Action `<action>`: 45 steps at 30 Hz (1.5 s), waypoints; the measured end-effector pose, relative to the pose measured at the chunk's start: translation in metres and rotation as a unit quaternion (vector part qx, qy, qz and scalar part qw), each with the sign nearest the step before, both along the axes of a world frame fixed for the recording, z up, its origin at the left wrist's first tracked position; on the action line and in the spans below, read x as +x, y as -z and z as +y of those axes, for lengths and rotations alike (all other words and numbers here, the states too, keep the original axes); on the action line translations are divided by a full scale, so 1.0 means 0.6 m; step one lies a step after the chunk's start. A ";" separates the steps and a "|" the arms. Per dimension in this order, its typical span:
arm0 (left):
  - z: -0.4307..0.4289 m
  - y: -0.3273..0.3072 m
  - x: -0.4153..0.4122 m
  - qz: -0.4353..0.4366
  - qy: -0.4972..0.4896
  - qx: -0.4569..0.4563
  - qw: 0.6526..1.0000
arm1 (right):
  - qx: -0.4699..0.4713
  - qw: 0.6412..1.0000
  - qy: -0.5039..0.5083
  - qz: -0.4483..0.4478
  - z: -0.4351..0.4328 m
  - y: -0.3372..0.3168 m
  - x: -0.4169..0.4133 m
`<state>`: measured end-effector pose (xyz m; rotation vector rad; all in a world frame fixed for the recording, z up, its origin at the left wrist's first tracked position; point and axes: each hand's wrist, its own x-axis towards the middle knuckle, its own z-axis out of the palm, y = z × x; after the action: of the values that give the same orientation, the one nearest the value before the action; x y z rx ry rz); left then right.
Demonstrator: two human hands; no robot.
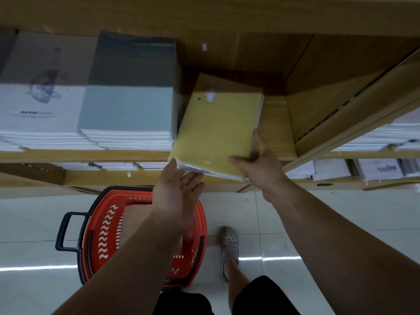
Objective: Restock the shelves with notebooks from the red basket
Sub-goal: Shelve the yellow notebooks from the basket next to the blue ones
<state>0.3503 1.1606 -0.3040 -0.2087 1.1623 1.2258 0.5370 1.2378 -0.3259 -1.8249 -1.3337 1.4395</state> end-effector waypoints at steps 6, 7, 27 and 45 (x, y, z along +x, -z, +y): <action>0.076 -0.013 -0.006 -0.057 -0.011 0.041 0.998 | 0.049 0.998 0.033 -0.029 0.086 -0.017 -0.020; 0.089 -0.014 -0.006 -0.070 -0.020 0.045 0.996 | 0.045 0.998 0.022 -0.042 0.098 -0.026 -0.025; 0.080 -0.019 0.015 0.101 0.063 -0.011 0.993 | -0.030 0.987 0.099 0.120 0.181 0.003 -0.036; 0.059 -0.029 0.036 0.230 0.140 -0.001 0.963 | -0.014 0.996 0.058 0.063 0.180 -0.019 -0.037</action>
<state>0.3717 1.1958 -0.2865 0.2484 1.5334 1.0466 0.5148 1.3458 -0.3148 -1.7668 -1.1329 1.4908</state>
